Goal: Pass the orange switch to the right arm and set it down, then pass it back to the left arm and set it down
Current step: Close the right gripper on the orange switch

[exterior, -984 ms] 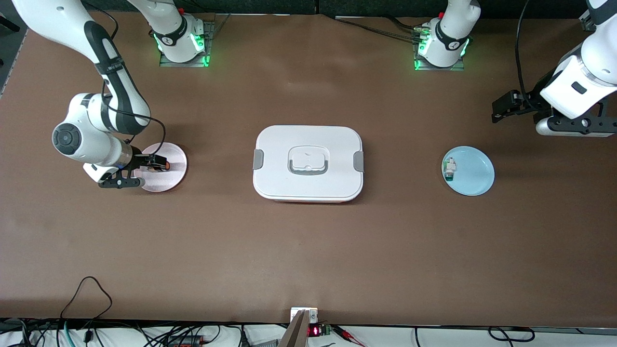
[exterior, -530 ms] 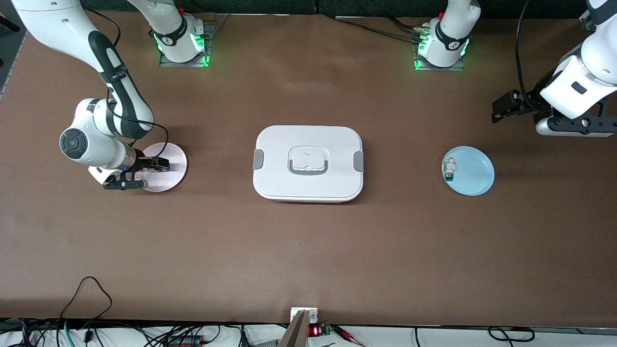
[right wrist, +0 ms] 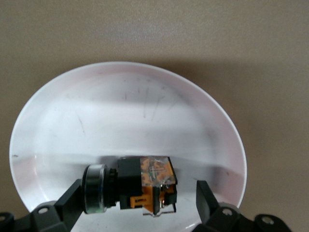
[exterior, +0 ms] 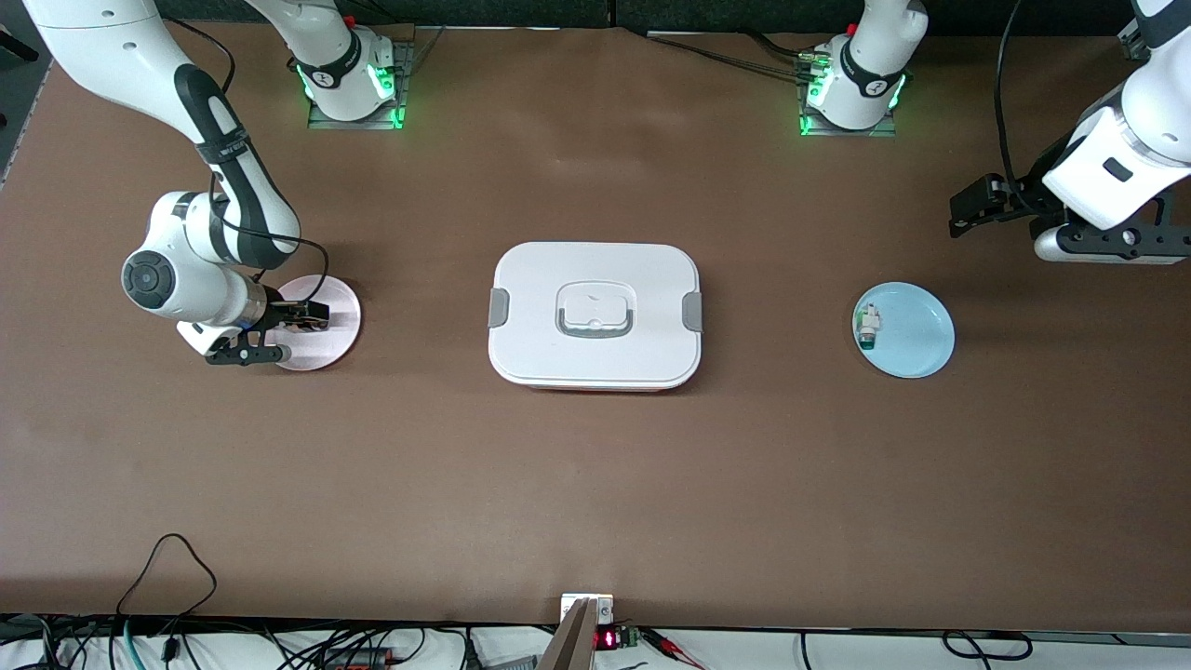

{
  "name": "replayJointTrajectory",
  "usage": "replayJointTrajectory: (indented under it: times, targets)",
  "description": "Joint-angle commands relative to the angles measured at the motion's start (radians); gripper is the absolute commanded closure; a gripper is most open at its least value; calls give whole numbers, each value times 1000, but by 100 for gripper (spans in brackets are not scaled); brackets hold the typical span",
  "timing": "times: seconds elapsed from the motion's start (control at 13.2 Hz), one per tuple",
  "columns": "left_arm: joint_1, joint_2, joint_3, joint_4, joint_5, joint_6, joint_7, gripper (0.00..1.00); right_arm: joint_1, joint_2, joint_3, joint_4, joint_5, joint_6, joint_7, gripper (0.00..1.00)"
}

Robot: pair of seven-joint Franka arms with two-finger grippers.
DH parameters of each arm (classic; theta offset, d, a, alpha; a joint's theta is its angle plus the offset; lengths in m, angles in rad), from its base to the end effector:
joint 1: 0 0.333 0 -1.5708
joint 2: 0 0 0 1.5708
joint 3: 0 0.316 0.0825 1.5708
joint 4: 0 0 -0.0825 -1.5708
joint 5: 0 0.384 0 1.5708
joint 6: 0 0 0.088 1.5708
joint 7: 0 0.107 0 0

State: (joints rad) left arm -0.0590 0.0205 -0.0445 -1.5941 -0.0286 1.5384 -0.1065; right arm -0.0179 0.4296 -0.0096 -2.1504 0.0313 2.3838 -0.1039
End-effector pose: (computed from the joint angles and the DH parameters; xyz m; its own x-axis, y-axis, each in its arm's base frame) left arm 0.5525 -0.0603 0.5995 0.9969 0.0023 -0.0788 0.0040 -0.9998 0.0212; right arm 0.5462 -0.0148 0.1827 0.9798 0.0542 -0.1927 0.0488 -0.9983 -0.0328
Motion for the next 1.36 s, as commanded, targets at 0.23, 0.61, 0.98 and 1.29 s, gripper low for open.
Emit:
replayJointTrajectory:
  times: [0.23, 0.61, 0.98, 1.29]
  targets:
    - [-2, 12, -1, 28, 15, -17, 10, 0, -5, 14, 5, -6, 6, 9, -48, 3]
    - [-2, 12, -1, 28, 15, -17, 10, 0, -5, 14, 8, 1, 9, 3, -91, 58]
    - [-4, 12, -1, 28, 15, -17, 11, 0, -5, -20, 33, 32, 16, -21, -82, 66]
    - [-2, 12, -1, 28, 15, -17, 11, 0, -4, -86, 66, 196, 35, -256, -88, 66]
